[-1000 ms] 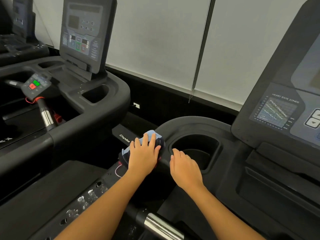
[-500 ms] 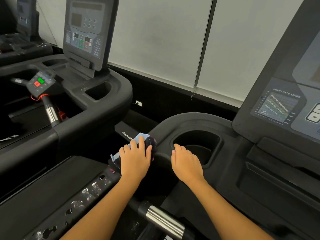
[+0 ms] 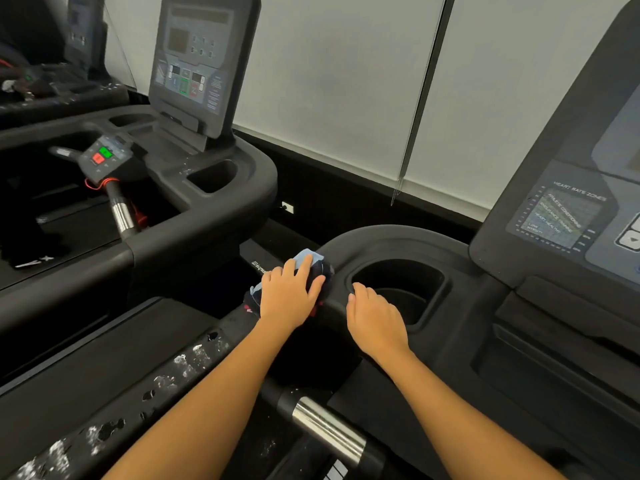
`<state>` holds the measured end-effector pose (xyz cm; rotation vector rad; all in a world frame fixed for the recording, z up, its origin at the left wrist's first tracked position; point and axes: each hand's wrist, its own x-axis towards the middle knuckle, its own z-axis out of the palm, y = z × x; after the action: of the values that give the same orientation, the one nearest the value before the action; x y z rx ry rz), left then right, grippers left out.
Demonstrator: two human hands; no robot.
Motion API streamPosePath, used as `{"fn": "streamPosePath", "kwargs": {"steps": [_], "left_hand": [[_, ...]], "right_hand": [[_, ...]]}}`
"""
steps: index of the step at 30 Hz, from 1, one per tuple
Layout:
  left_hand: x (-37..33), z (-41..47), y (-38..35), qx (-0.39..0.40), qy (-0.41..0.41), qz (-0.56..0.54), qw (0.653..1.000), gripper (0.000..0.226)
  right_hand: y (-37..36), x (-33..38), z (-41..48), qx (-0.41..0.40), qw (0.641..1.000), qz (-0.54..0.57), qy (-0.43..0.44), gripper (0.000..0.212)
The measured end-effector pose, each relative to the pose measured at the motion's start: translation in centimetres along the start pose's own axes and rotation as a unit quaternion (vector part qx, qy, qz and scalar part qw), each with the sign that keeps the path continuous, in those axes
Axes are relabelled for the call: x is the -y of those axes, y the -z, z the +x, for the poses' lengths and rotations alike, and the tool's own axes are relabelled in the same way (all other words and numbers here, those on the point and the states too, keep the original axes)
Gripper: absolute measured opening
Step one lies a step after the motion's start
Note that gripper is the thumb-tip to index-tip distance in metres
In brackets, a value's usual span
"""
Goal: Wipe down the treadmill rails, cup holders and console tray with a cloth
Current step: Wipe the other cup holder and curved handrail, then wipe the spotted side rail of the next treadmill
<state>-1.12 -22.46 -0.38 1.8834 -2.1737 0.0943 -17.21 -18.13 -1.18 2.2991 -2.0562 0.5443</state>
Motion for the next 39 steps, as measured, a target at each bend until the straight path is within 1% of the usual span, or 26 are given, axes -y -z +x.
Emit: {"fn": "streamPosePath", "kwargs": {"steps": [1,3,4,6,8,10,12,14,16,18,19,21,22,23,24,25,26,27,28,29,31,33,34,35,36,39], "left_hand": [[0.2,-0.7,-0.3,-0.013,-0.021,0.016,1.000,0.060],[0.8,-2.3,-0.6,-0.050,-0.061,0.061,0.995,0.052],[1.0,-3.1,-0.6,-0.055,-0.077,0.074,0.993,0.053],[1.3,-3.9,-0.5,-0.046,-0.103,0.068,0.991,0.064],[1.4,-4.5,-0.1,-0.047,-0.113,0.036,0.992,0.063],[1.2,-4.8,0.8,-0.059,-0.100,-0.065,0.991,0.055],[0.6,-5.4,2.6,-0.071,-0.044,-0.191,0.978,0.049],[-0.2,-6.4,4.3,-0.105,0.014,-0.278,0.955,0.047],[-1.3,-7.7,5.7,-0.105,0.051,-0.357,0.927,0.047],[-2.3,-9.0,6.5,-0.067,0.092,-0.444,0.889,0.043],[-2.9,-9.7,6.7,-0.043,0.120,-0.500,0.857,0.038],[-4.0,-10.8,7.0,-0.011,0.195,-0.605,0.772,0.029],[-4.6,-11.3,7.0,-0.014,0.220,-0.621,0.752,0.026],[-5.2,-11.8,6.8,-0.029,0.229,-0.606,0.761,0.026],[-5.7,-12.4,6.4,-0.046,0.223,-0.569,0.790,0.030],[-6.2,-13.0,5.9,-0.061,0.205,-0.517,0.829,0.038],[-6.7,-13.6,5.5,-0.070,0.182,-0.463,0.865,0.050],[-7.0,-14.1,5.2,-0.070,0.160,-0.421,0.890,0.061],[-7.2,-14.5,5.0,-0.048,0.147,-0.398,0.904,0.070],[-7.1,-14.8,4.8,-0.012,0.140,-0.388,0.911,0.077],[-6.2,-15.3,4.5,0.073,0.133,-0.391,0.908,0.087],[-5.1,-16.1,4.6,0.136,0.116,-0.389,0.904,0.090],[-4.4,-16.7,4.8,0.146,0.103,-0.371,0.911,0.088],[-3.7,-17.2,4.9,0.137,0.094,-0.345,0.924,0.083],[-2.8,-17.7,5.1,0.108,0.092,-0.318,0.937,0.077],[1.4,-18.3,5.9,-0.020,0.109,-0.198,0.974,0.063]], "right_hand": [[0.1,0.0,0.0,0.002,1.000,0.003,0.000,0.043],[0.2,0.0,0.0,0.009,1.000,0.006,-0.001,0.044],[0.2,-0.1,0.1,0.014,1.000,0.006,-0.001,0.044],[0.4,-0.2,0.3,0.029,0.999,0.015,-0.006,0.043],[0.6,-0.3,0.6,0.054,0.998,0.033,-0.018,0.044],[0.9,-0.5,0.8,0.088,0.993,0.071,-0.032,0.045],[1.3,-0.8,0.9,0.110,0.984,0.135,-0.046,0.046],[1.8,-0.7,0.6,0.094,0.969,0.222,-0.049,0.044],[2.5,0.0,-0.1,0.060,0.946,0.314,-0.048,0.038],[3.2,1.2,-1.4,0.053,0.907,0.414,-0.063,0.030],[3.6,1.8,-2.1,0.064,0.875,0.474,-0.078,0.026],[4.4,3.2,-3.7,0.129,0.788,0.590,-0.123,0.029],[4.7,3.7,-4.5,0.173,0.736,0.640,-0.139,0.033],[4.9,4.2,-5.4,0.213,0.688,0.678,-0.148,0.036],[5.0,4.7,-6.1,0.247,0.654,0.698,-0.152,0.039],[4.8,5.1,-6.7,0.270,0.641,0.703,-0.151,0.041],[4.5,5.4,-7.1,0.283,0.644,0.695,-0.149,0.044],[4.3,5.6,-7.4,0.290,0.655,0.682,-0.146,0.047],[3.8,5.6,-7.6,0.289,0.665,0.673,-0.146,0.049],[3.3,5.5,-7.7,0.288,0.669,0.669,-0.148,0.049],[2.3,5.4,-7.8,0.280,0.685,0.653,-0.163,0.052],[1.0,5.3,-7.6,0.254,0.731,0.607,-0.181,0.060],[0.5,5.4,-7.5,0.231,0.749,0.592,-0.185,0.060],[0.2,5.5,-7.2,0.204,0.767,0.581,-0.181,0.059],[0.1,5.8,-6.9,0.178,0.787,0.566,-0.171,0.057],[0.5,6.9,-6.0,0.111,0.858,0.488,-0.116,0.050]]}}
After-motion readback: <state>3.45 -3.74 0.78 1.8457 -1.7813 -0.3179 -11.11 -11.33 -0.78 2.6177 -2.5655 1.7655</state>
